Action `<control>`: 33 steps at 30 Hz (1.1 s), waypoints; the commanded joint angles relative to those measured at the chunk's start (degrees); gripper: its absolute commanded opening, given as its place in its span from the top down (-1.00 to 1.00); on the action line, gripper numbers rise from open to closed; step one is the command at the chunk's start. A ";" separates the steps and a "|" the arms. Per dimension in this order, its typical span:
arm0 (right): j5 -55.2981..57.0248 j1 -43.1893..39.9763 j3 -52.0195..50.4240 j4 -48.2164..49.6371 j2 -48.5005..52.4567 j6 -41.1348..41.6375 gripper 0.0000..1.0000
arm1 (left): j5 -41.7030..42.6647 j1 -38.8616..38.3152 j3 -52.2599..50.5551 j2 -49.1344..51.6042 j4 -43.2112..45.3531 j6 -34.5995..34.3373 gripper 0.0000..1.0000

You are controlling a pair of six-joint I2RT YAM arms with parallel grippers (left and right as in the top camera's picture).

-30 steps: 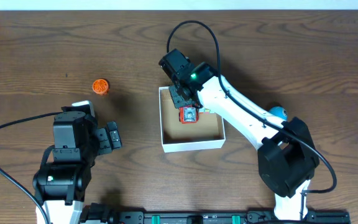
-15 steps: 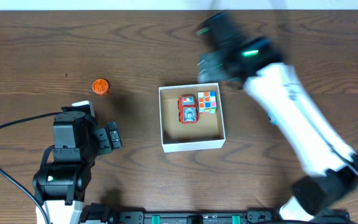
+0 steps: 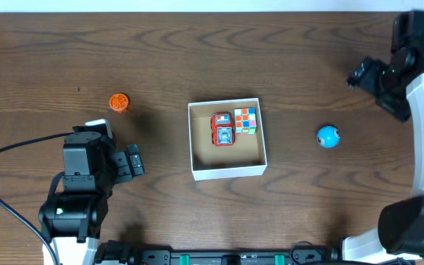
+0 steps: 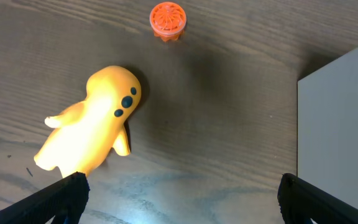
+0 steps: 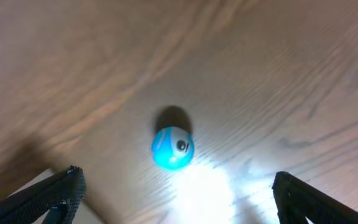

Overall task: Pack container
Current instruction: 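Move the right gripper to the blue ball and grasp it, then carry the blue ball into the box and release it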

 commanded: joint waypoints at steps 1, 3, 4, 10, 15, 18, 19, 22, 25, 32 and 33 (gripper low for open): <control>-3.48 -0.04 -8.26 3.67 0.96 -0.46 -0.99 | -0.42 -0.17 1.16 0.07 -0.15 0.28 -0.96; -4.55 0.61 -13.66 7.89 0.96 -1.31 -0.99 | -0.42 -0.17 1.16 0.07 -0.15 0.28 -0.96; -4.70 1.01 -15.76 9.60 0.96 -1.29 -0.98 | -0.42 -0.17 1.16 0.07 -0.15 0.28 -0.96; -4.68 2.86 -24.37 17.09 0.96 -1.18 -0.98 | -0.42 -0.17 1.16 0.07 -0.15 0.28 -0.96; -4.68 3.23 -30.10 23.85 0.98 -0.79 -0.99 | -0.42 -0.17 1.16 0.07 -0.17 0.28 -0.96; -4.70 3.23 -32.96 27.23 1.07 -0.79 -0.99 | -0.42 -0.17 1.16 0.07 -0.15 0.28 -0.96; -4.70 3.23 -33.70 28.11 1.07 -0.79 -0.98 | -0.42 -0.17 1.16 0.07 -0.15 0.28 -0.96; -4.70 3.23 -35.91 31.12 1.07 -0.81 -0.96 | -0.42 -0.17 1.16 0.07 -0.15 0.28 -0.96; -4.70 3.23 -37.11 33.31 1.09 -0.83 -0.86 | -0.42 -0.17 1.16 0.07 -0.15 0.28 -0.96; -4.68 3.23 -37.27 34.91 1.38 -0.81 -0.13 | -0.42 -0.17 1.16 0.07 -0.17 0.28 -0.96; -4.70 3.23 -37.27 35.01 1.38 -0.83 0.02 | -0.44 -0.17 1.16 0.07 -0.17 0.28 -0.96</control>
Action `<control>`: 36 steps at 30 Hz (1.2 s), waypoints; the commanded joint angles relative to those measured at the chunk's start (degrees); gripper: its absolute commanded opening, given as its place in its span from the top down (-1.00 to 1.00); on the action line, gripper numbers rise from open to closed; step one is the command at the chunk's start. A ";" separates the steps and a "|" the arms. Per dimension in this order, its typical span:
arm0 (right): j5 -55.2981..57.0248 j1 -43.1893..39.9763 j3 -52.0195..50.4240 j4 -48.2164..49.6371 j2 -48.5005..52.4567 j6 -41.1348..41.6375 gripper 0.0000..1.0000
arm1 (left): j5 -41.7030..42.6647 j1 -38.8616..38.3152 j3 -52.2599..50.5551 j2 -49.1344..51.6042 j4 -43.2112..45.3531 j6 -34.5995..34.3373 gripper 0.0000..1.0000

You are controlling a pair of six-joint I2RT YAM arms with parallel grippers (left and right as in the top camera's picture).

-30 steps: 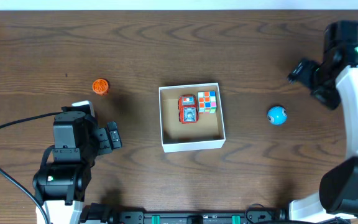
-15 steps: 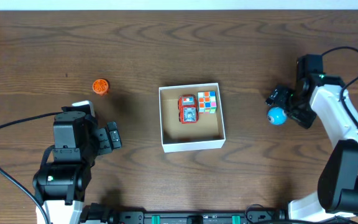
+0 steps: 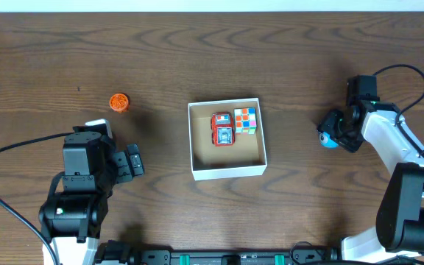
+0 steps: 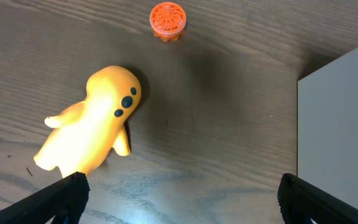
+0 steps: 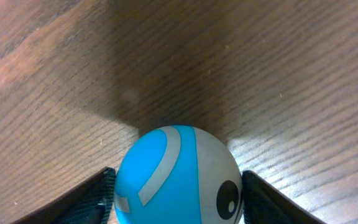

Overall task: Pack container
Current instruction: 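Carry the blue ball into the box and release it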

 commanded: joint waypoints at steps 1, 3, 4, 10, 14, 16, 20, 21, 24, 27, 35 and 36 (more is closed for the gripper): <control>0.35 0.35 -0.31 0.26 0.48 0.07 0.10 | -0.44 -0.20 1.16 0.07 -0.13 0.28 -0.96; 0.35 0.35 -0.31 0.26 0.48 0.07 0.24 | -0.44 -0.20 1.16 0.07 -0.13 0.28 -0.96; 0.35 0.35 -0.31 0.26 0.48 0.04 0.26 | -0.46 -0.20 1.16 0.07 -0.13 0.28 -0.96; 0.35 0.35 -0.31 0.20 0.48 0.04 0.57 | -0.44 -0.20 1.16 0.07 -0.13 0.28 -0.96; 0.35 0.61 -0.31 0.02 0.48 0.02 0.85 | -0.44 -0.20 1.16 0.07 -0.13 0.28 -0.96; 0.50 1.22 -0.22 -0.04 0.35 -0.68 0.97 | -0.46 -0.20 1.16 0.07 -0.11 0.28 -0.96; 1.95 3.80 1.55 -2.51 -1.22 -1.09 0.98 | -0.44 -0.20 1.16 0.07 -0.11 0.28 -0.96; 2.38 4.85 2.67 -3.69 -2.05 -1.75 0.97 | -0.46 -0.20 1.16 0.07 -0.11 0.28 -0.96; 3.45 8.33 6.43 -6.91 -4.72 -3.98 0.97 | -0.44 -0.20 1.16 0.07 -0.11 0.28 -0.96; 4.61 13.11 11.52 -10.25 -8.02 -5.55 0.97 | -0.44 -0.20 1.16 0.07 -0.11 0.28 -0.96; 4.52 29.44 21.05 -11.89 -11.63 -9.14 0.98 | -0.44 -0.20 1.16 0.07 -0.11 0.28 -0.96; 4.31 31.89 21.20 -11.06 -11.52 -9.62 0.97 | -0.44 -0.20 1.16 0.07 -0.11 0.28 -0.96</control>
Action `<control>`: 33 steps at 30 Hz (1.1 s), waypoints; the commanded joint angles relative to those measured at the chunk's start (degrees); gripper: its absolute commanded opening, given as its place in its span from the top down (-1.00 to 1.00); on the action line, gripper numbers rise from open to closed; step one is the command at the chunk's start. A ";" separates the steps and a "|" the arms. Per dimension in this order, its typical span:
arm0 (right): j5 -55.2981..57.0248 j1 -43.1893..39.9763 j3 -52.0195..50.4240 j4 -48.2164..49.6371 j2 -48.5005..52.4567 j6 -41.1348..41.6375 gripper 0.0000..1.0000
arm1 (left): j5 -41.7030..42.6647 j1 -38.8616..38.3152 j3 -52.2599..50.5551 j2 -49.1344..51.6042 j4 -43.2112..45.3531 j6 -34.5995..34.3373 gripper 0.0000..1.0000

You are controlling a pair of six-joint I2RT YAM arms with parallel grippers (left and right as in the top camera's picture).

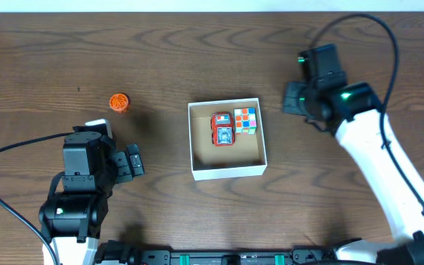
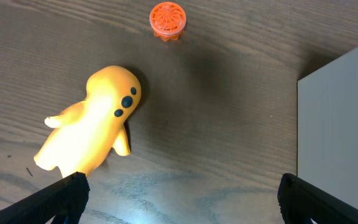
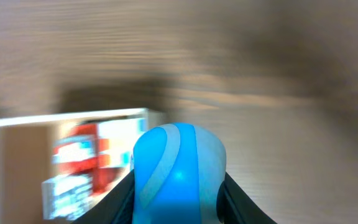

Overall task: Pack container
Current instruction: 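Carry the blue ball into the box and release it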

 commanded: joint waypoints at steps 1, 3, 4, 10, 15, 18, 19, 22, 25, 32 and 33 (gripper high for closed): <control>0.20 7.17 0.85 1.07 0.04 -3.02 0.98 | -0.44 -0.17 1.16 0.07 -0.11 0.28 -0.96; 0.20 11.26 0.85 2.91 0.61 -3.80 0.98 | -0.44 -0.17 1.16 0.07 -0.11 0.28 -0.96; 0.20 13.29 0.85 4.09 1.09 -4.17 0.97 | -0.44 -0.17 1.16 0.07 -0.11 0.28 -0.96; 0.39 21.18 0.85 11.96 6.91 -7.67 0.97 | -0.44 -0.17 1.16 0.07 -0.11 0.28 -0.96; 0.13 22.58 0.85 15.13 13.14 -7.69 0.97 | -0.44 -0.17 1.16 0.07 -0.11 0.28 -0.96; 0.13 22.64 0.85 15.50 15.87 -7.72 0.98 | -0.44 -0.17 1.16 0.07 -0.11 0.28 -0.96; 0.13 22.64 0.85 15.58 16.59 -7.74 0.98 | -0.44 -0.17 1.16 0.07 -0.09 0.28 -0.96; 0.13 22.62 0.85 15.91 18.60 -7.76 0.98 | -0.44 -0.17 1.16 0.07 -0.11 0.28 -0.96; 0.15 22.62 0.85 16.59 19.56 -8.00 0.93 | -0.44 -0.17 1.16 0.07 -0.11 0.28 -0.96; 0.15 22.62 0.85 18.16 20.33 -7.96 0.15 | -0.44 -0.17 1.16 0.07 -0.11 0.28 -0.96; 0.15 22.62 0.85 18.23 20.33 -7.96 0.02 | -0.44 -0.17 1.16 0.07 -0.11 0.28 -0.96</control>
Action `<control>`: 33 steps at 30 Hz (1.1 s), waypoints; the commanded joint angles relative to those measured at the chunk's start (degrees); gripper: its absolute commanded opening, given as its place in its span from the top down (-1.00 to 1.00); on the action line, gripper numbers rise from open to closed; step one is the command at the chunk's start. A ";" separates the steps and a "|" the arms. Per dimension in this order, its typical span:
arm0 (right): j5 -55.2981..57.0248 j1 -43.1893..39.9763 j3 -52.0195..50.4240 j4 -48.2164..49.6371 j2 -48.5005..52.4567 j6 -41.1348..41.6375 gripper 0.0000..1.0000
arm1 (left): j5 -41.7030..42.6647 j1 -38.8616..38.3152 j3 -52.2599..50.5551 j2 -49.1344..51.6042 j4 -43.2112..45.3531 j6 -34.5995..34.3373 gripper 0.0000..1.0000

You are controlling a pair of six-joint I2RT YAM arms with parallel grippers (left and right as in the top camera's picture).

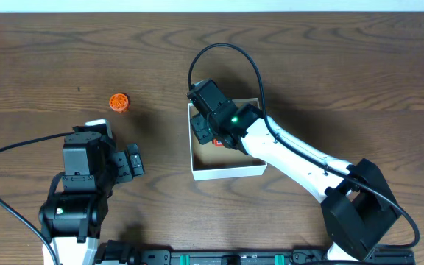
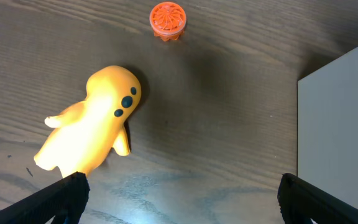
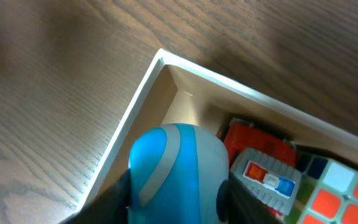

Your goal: Pack container

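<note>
The white box (image 1: 227, 173) sits mid-table. My right gripper (image 1: 206, 131) hangs over its left part, shut on the blue ball (image 3: 178, 165), which is just inside the box's left wall (image 3: 135, 118). A red toy car (image 3: 257, 146) and a coloured cube (image 3: 344, 196) lie in the box beside the ball. The ball's edge also shows in the left wrist view. My left gripper (image 2: 179, 202) stands open over bare table, next to a yellow figure (image 2: 95, 121).
An orange ridged disc (image 1: 119, 102) lies left of the box, beyond the yellow figure. The right arm (image 1: 293, 154) stretches across the box from the lower right. The left arm (image 1: 79, 177) stands at the lower left.
My right gripper, still holding the blue ball, has moved from beyond the box's right back corner to over the box's left part, lower down. The left arm has not moved.
The blue ball lay on the table right of the box with my right gripper open well above it. Then the fingers stood around the ball. Then the ball was held aloft near the box, and now it is inside the box's left wall.
</note>
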 commanded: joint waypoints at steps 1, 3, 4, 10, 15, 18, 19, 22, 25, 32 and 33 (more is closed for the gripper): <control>0.57 0.31 0.31 0.35 0.74 -0.63 -0.11 | -0.44 -0.17 1.16 0.07 -0.09 0.28 -0.96; 0.57 0.31 0.31 0.31 0.74 -0.63 -0.32 | -0.44 -0.17 1.16 0.07 -0.09 0.28 -0.96; 0.57 0.31 0.31 0.28 0.74 -0.63 -0.36 | -0.44 -0.17 1.16 0.07 -0.09 0.28 -0.96; 0.59 0.31 0.31 0.24 0.74 -0.63 -0.43 | -0.44 -0.17 1.16 0.07 -0.09 0.28 -0.96; 0.59 0.31 0.31 0.07 0.74 -0.63 -0.43 | -0.44 -0.17 1.16 0.07 -0.09 0.28 -0.96; 1.27 0.20 0.31 0.13 0.70 -0.81 -0.43 | -0.44 -0.17 1.16 0.07 -0.09 0.28 -0.96; 1.27 0.02 0.44 0.09 0.57 -1.53 -0.42 | -0.46 -0.17 1.16 0.07 -0.09 0.28 -0.96; 3.02 -1.05 2.29 -2.08 -0.46 -1.90 -0.43 | -0.44 -0.17 1.16 0.04 -0.11 0.28 -0.96; 9.22 -3.32 7.17 -8.41 -3.06 0.81 -0.56 | -0.44 -0.17 1.16 0.04 -0.09 0.31 -0.96; 10.21 -18.67 16.11 -22.23 -16.22 9.92 -0.99 | -0.42 -0.17 4.68 0.50 -0.81 0.35 -0.96; 8.31 -21.40 16.11 -23.54 -17.92 9.92 -0.99 | -0.42 -0.17 6.32 1.11 -1.44 0.44 -0.96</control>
